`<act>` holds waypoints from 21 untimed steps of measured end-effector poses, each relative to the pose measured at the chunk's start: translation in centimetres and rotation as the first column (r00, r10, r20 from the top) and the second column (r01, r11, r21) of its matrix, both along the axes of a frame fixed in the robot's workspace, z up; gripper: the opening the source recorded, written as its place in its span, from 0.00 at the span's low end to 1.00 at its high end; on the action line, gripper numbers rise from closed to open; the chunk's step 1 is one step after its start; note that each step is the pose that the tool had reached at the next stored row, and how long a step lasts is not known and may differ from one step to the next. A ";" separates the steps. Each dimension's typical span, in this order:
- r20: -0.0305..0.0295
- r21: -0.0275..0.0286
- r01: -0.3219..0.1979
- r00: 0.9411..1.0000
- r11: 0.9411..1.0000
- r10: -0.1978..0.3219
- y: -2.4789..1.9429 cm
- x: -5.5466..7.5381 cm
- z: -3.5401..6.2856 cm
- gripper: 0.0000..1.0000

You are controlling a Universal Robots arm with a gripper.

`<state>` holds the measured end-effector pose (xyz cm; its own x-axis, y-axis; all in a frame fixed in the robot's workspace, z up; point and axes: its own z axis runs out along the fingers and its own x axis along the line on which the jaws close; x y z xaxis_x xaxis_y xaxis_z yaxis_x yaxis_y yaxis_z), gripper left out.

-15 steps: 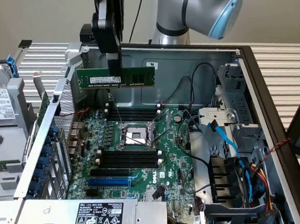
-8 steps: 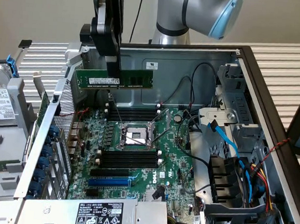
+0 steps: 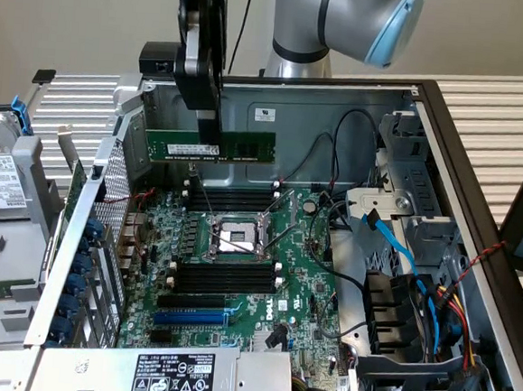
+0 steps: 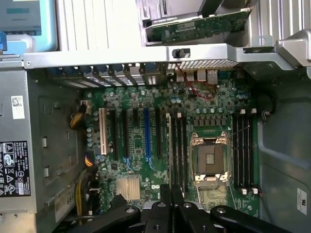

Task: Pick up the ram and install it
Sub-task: 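Insert the ram into the slot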

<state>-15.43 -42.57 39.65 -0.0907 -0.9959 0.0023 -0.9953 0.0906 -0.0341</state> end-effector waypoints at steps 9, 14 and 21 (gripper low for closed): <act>-0.008 0.004 0.001 1.000 1.000 -0.001 0.95 1.5 -1.58 0.12; -0.017 0.004 0.003 1.000 1.000 -0.002 1.59 1.7 -2.41 0.12; -0.032 0.004 0.007 0.999 1.000 -0.006 2.37 1.6 -3.48 0.12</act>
<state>-13.79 -40.20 36.17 -0.0971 -0.9953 0.0014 -0.9953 0.0971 -0.0017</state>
